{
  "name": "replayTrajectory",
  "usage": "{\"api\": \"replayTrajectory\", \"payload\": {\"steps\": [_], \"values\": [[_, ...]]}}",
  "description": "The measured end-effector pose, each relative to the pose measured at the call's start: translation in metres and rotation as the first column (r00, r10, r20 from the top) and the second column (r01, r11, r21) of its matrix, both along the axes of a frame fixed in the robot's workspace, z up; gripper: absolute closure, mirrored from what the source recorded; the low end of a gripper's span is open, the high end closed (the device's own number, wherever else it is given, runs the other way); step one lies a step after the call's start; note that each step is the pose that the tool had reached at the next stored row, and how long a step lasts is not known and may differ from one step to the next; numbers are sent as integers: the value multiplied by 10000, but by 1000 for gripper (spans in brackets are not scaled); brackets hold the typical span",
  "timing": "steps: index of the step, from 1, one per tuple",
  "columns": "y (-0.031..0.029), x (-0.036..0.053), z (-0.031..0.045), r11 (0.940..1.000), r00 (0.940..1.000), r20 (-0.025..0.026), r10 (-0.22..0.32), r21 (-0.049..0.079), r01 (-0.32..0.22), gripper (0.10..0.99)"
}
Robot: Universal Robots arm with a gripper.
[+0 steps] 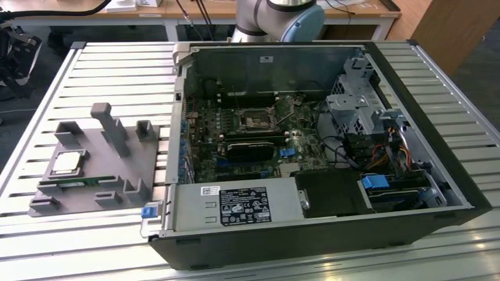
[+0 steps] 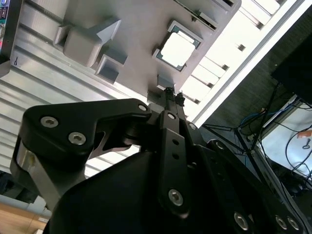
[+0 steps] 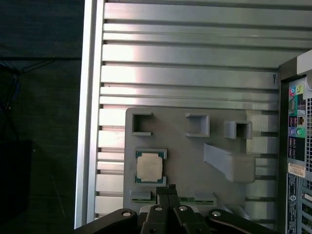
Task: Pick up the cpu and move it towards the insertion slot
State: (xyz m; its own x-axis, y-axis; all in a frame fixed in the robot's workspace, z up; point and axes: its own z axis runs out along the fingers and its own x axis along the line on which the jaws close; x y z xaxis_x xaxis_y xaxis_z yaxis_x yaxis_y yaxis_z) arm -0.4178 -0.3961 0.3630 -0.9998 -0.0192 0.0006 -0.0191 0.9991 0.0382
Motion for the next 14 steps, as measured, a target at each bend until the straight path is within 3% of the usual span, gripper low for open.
{"api": "replayTrajectory", "payload": {"steps": [14], "values": [[-3, -50, -121, 10000, 10000, 2, 0, 1, 0, 980]]}}
